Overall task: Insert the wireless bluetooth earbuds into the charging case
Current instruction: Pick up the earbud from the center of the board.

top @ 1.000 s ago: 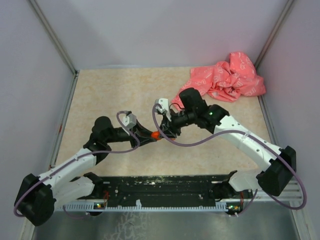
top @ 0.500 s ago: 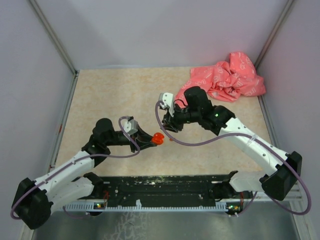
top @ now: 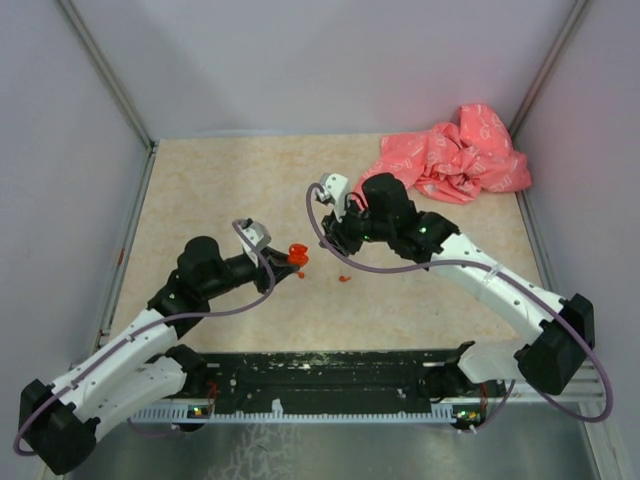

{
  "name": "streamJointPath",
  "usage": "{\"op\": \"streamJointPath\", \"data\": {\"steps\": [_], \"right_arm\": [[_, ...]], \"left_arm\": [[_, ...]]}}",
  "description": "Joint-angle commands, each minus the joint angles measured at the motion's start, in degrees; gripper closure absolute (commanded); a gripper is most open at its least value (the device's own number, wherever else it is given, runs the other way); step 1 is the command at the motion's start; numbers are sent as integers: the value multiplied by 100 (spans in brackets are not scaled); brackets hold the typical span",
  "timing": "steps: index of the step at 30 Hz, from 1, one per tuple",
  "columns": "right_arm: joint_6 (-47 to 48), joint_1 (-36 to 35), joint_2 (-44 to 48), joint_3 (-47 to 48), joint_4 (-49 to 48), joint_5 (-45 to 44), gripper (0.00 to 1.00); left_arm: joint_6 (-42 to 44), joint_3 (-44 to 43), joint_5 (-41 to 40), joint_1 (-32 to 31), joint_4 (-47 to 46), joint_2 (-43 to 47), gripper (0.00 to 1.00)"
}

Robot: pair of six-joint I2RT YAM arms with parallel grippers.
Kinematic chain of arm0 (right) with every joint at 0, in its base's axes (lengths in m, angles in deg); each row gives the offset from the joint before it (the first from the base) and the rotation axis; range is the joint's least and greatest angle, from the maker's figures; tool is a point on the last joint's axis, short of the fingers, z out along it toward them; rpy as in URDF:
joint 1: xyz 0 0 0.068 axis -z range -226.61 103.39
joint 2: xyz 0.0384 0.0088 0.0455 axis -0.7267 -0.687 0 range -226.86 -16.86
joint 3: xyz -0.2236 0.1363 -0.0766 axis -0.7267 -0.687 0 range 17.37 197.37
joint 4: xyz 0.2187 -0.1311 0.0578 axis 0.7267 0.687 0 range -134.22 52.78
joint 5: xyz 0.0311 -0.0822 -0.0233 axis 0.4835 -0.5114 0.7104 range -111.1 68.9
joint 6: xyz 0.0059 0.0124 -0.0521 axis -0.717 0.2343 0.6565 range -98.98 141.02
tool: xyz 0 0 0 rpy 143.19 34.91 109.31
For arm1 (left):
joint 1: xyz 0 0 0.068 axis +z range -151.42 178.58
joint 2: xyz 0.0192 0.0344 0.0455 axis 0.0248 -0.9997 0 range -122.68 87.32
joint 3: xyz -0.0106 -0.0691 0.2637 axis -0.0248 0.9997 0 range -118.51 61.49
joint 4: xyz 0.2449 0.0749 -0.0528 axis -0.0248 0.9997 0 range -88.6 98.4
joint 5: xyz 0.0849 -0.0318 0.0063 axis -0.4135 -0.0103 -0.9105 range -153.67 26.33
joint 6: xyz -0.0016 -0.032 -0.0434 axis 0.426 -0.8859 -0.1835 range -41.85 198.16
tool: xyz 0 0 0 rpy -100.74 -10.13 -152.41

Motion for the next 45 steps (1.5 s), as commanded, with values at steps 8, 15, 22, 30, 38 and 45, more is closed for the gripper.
{"op": "streamJointPath", "data": {"steps": [8, 15, 22, 30, 38, 45], "right_arm": [[-1136, 22, -653, -828, -247, -1727, 67], [-1702, -66, -1316, -1056, -450, -1996, 69], [-1837, -177, -1931, -767, -334, -2194, 70], [-1947, -269, -2472, -477, -90, -2409, 70], [-1907, -367, -2824, -220, 58, -2687, 70], [-1920, -415, -2993, -154, 131, -2738, 71]], "left_arm": [[283, -406, -508, -9, 1020, 347, 100], [374, -512, -829, -6, 1177, 424, 100], [581, -384, -1696, -5, 1320, 727, 100], [586, -347, -1893, -5, 1397, 797, 100], [579, -303, -1946, 4, 1409, 864, 100], [601, -310, -1897, 12, 1411, 830, 100]]}}
